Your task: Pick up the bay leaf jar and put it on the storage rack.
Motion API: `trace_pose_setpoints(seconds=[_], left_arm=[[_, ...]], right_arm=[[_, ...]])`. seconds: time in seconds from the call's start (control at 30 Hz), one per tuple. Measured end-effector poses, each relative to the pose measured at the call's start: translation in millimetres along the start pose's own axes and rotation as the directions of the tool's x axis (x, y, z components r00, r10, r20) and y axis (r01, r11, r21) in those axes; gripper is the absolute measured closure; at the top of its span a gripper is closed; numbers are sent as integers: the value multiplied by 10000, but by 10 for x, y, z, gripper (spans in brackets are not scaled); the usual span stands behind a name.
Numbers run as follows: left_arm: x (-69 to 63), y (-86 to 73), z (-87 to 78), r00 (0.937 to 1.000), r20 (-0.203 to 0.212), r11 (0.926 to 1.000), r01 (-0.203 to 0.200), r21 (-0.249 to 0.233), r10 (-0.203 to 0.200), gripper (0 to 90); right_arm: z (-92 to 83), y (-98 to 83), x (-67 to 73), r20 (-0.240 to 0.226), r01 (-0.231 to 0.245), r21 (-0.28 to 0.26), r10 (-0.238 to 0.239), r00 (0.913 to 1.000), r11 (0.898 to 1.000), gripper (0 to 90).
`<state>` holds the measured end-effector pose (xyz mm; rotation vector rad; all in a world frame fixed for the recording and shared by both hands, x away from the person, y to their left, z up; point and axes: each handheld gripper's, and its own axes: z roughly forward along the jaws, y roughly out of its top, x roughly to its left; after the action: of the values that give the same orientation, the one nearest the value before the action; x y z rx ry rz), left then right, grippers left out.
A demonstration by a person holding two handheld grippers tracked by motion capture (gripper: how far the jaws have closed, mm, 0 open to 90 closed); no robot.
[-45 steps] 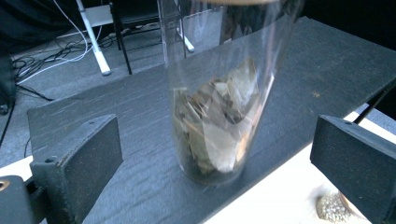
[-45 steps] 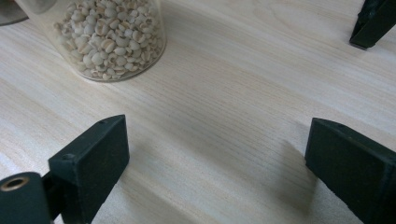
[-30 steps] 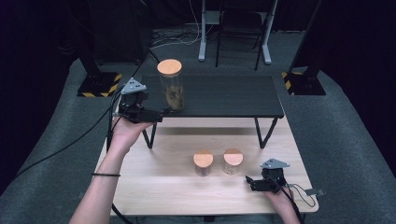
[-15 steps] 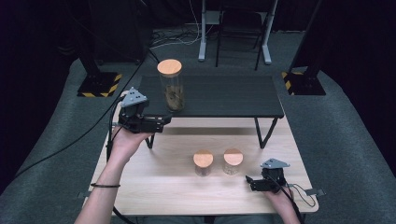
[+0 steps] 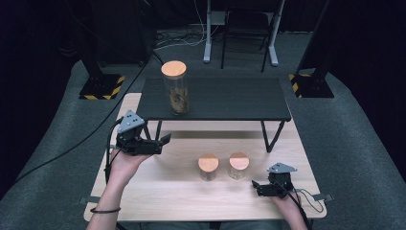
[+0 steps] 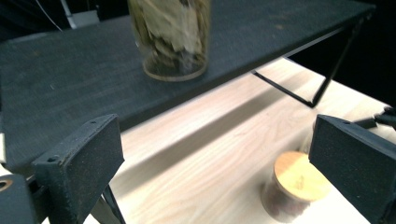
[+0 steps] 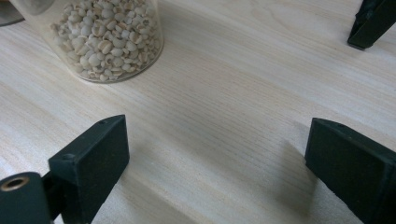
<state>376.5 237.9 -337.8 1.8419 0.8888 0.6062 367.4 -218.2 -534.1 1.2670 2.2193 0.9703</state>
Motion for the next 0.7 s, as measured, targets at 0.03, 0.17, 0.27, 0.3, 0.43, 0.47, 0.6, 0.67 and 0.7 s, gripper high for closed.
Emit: trace_pose_setpoints(seconds=[0.03, 0.17, 0.27, 0.3, 0.43, 0.47, 0.6, 0.67, 0.7], left_arm=[[-5, -25, -2, 10000, 3, 10000, -27, 20, 27, 25], [-37, -120, -19, 9999, 77, 9999, -80, -79, 80, 26], [-64, -204, -18, 9997, 203, 9997, -106, -219, 111, 30], [-72, -231, -12, 9997, 218, 9997, -71, -224, 76, 31], [-110, -344, 13, 9993, 360, 9996, 54, -259, -44, 31], [-119, -361, 14, 9992, 396, 9997, 36, -243, -26, 31], [-159, -445, 8, 9992, 315, 9995, -235, -219, 242, 31], [-158, -501, -9, 9994, 322, 9994, -138, -316, 148, 27], [-157, -534, -17, 9994, 336, 9992, -115, -373, 128, 23]], right_arm=[[0, 0, 0, -1, 0, -2, 0, 10000, 10000, 56], [0, 0, 0, 0, -1, 1, 1, 10000, 10000, 56], [0, 1, 1, 8, -10, 2, 10, 10000, 10000, 56], [0, 1, 1, 14, -11, 2, 11, 10000, 10000, 56], [0, 0, 1, 19, -10, 2, 10, 10000, 10000, 56], [0, 0, 1, 21, -10, 2, 10, 10000, 10000, 56], [-1, 0, 1, 30, -17, 3, 17, 10000, 10000, 56], [-2, -1, 4, 44, -45, 8, 45, 10000, 10000, 55], [-3, -2, 3, 49, -40, 6, 40, 10000, 10000, 56]])
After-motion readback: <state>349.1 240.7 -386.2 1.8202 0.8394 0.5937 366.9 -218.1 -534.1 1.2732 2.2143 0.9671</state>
